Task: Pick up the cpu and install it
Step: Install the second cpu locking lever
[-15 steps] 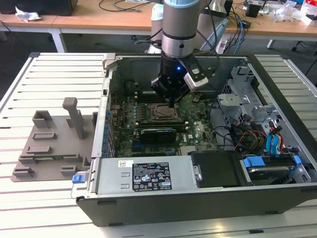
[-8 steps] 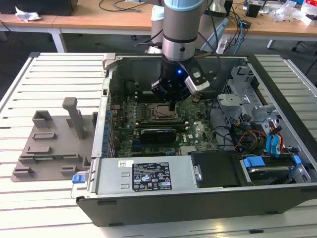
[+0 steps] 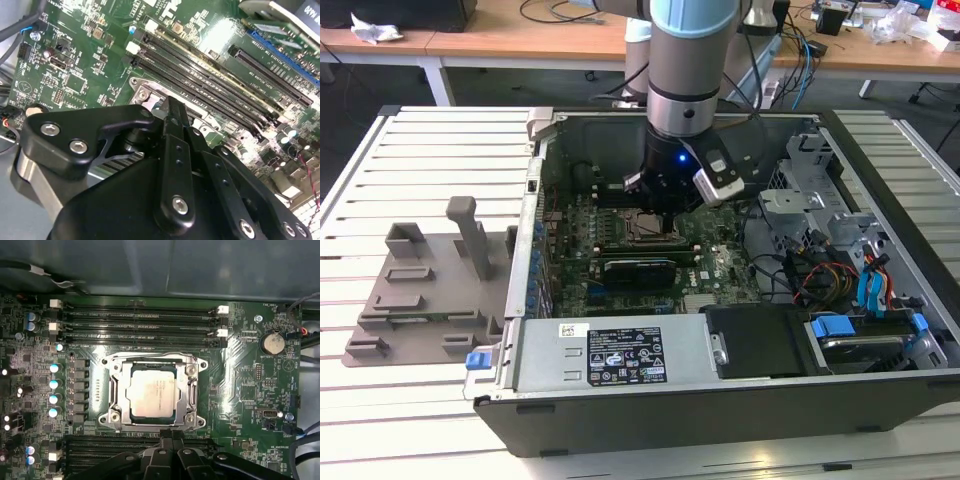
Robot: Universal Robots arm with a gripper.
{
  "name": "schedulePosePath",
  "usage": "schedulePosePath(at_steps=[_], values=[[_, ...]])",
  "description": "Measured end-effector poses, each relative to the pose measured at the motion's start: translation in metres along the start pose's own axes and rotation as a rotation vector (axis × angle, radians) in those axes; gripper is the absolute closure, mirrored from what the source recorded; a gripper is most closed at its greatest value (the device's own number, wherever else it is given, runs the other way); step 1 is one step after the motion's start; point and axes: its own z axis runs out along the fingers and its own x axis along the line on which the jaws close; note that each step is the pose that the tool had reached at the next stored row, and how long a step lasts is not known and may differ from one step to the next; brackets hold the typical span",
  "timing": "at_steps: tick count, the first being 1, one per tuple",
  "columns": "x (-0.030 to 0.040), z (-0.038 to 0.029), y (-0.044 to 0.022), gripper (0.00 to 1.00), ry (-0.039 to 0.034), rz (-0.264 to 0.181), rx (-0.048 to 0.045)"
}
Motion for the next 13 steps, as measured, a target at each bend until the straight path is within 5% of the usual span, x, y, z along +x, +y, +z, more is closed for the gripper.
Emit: schedulePosePath(at_steps=[4,6,13], values=[[0.0028,0.0017,-0.0197,0.89,-0.0019,0.001,-0.0649],[0.0105,0.0023,-0.0225,0.89,-0.003,0.002,-0.1051],[0.0219,0.0071,-0.0284,0.89,-0.0033,0.002,-0.1126]])
